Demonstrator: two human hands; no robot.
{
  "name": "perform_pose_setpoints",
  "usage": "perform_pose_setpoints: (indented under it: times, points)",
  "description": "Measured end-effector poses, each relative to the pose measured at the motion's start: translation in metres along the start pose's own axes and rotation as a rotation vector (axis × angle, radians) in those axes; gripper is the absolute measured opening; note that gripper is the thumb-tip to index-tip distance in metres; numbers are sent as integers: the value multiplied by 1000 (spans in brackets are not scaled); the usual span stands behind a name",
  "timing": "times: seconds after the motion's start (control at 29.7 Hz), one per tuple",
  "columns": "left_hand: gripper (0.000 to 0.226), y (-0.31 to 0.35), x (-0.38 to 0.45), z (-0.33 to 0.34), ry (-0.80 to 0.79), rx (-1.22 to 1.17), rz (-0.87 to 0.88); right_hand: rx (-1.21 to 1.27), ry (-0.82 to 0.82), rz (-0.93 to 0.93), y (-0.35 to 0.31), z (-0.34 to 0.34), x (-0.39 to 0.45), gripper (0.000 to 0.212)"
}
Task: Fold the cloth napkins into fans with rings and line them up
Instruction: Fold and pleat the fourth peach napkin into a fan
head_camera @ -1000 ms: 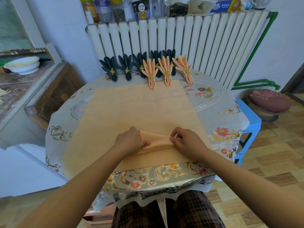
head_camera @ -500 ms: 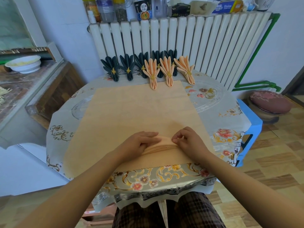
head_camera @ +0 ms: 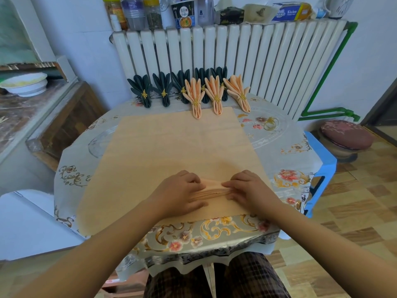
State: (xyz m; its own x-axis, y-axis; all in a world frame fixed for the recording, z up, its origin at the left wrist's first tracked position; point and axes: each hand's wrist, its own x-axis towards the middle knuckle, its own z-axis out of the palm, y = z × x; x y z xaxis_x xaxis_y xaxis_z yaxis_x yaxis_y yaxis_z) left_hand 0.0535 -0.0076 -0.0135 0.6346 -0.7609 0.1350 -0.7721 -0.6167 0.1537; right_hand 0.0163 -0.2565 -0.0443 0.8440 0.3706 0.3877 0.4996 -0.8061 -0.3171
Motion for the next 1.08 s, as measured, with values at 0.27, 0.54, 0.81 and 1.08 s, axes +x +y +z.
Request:
perform_pose_setpoints:
  times: [0.27,0.54,0.81,1.08]
  points:
    - [17,-2,8,-1,-102,246,118,-152,43,-138,-3,-1,8,22]
    - [28,17,46,-17,-218,604,-21,-183,104,26,-6,5,15,32]
    - [43,-14,46,-4,-1,635,209,-318,110,-4,-1,11,7,43]
    - [38,-21,67,-14,105,247,187,-31,65,185,6,0,17,35]
